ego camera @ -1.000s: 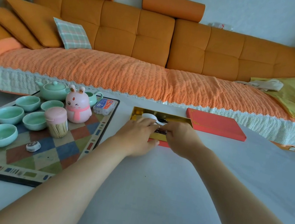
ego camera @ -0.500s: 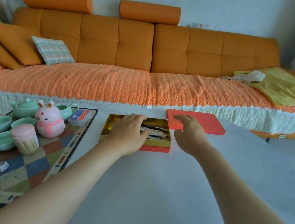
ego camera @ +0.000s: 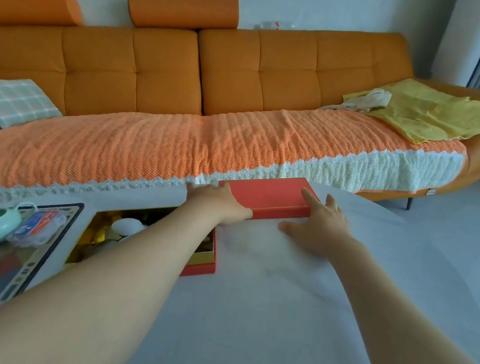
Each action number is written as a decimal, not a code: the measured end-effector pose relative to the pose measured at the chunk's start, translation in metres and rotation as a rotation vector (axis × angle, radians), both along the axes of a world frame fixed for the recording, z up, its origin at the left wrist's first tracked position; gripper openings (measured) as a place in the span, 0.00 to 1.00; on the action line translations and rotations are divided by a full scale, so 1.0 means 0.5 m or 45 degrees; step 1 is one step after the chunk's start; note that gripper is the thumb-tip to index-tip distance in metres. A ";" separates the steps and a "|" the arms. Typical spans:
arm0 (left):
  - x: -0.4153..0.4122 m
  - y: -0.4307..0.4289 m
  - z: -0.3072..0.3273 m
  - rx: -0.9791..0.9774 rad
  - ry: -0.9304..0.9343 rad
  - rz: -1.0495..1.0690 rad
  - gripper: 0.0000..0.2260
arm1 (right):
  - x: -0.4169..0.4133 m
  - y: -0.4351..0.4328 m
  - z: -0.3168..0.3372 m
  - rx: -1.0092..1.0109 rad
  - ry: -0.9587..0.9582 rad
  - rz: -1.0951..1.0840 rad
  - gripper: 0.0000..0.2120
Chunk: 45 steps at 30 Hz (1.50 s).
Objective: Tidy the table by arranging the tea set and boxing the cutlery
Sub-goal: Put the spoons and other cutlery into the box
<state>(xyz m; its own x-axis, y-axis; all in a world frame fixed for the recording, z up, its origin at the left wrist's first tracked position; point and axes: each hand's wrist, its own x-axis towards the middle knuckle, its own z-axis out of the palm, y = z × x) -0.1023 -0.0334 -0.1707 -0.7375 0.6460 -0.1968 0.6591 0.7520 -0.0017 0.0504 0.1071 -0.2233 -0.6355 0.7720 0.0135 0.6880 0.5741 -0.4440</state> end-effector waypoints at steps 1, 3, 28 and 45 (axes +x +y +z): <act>-0.008 0.006 -0.004 -0.026 -0.046 0.019 0.43 | -0.004 0.004 -0.003 0.011 -0.018 0.000 0.47; -0.020 0.016 -0.015 0.011 -0.098 0.001 0.42 | -0.012 0.007 -0.005 0.075 -0.051 -0.001 0.45; -0.037 -0.442 0.014 0.884 -0.027 0.188 0.33 | -0.074 -0.329 0.091 0.007 0.453 0.392 0.22; -0.029 -0.498 -0.036 0.938 -0.240 0.154 0.35 | -0.053 -0.394 0.060 0.123 0.349 0.365 0.18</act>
